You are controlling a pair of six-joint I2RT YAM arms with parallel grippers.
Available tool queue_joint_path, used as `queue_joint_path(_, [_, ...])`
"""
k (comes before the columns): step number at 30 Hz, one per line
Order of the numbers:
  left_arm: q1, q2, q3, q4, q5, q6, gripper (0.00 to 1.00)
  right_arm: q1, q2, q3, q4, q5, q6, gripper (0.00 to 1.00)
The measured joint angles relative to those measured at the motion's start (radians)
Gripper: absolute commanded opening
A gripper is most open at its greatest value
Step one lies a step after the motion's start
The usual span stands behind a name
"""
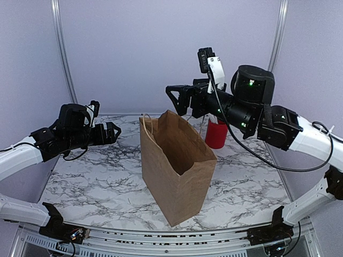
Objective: Pack the takeout coffee
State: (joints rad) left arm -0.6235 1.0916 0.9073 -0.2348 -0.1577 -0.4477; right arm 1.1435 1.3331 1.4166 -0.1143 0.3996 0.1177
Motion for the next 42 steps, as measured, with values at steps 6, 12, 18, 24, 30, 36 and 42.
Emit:
queue_joint_path(6, [0.000,-0.005,0.000,0.003,-0.010,-0.001,0.99,-0.007,0.000,0.084,0.000,0.076,-0.069,1.00])
queue_joint_path(12, [0.000,-0.043,0.000,0.006,-0.051,0.000,0.99,-0.166,-0.005,0.084,-0.029,0.110,-0.075,1.00])
queue_joint_path(18, [0.000,-0.092,0.000,0.008,-0.122,0.009,0.99,-0.416,-0.127,-0.108,-0.026,0.100,-0.039,1.00])
queue_joint_path(24, [0.001,-0.098,0.000,0.014,-0.217,0.027,0.99,-0.719,-0.284,-0.395,0.041,0.044,0.034,1.00])
queue_joint_path(30, [0.023,-0.077,-0.011,0.061,-0.299,0.065,0.99,-0.988,-0.351,-0.741,0.175,-0.044,0.107,0.98])
queue_joint_path(36, [0.104,-0.054,-0.154,0.208,-0.325,0.080,0.99,-1.044,-0.346,-1.129,0.528,-0.006,0.076,0.94])
queue_joint_path(42, [0.202,-0.049,-0.336,0.350,-0.334,0.082,0.99,-1.068,-0.155,-1.211,0.853,0.085,0.009,0.97])
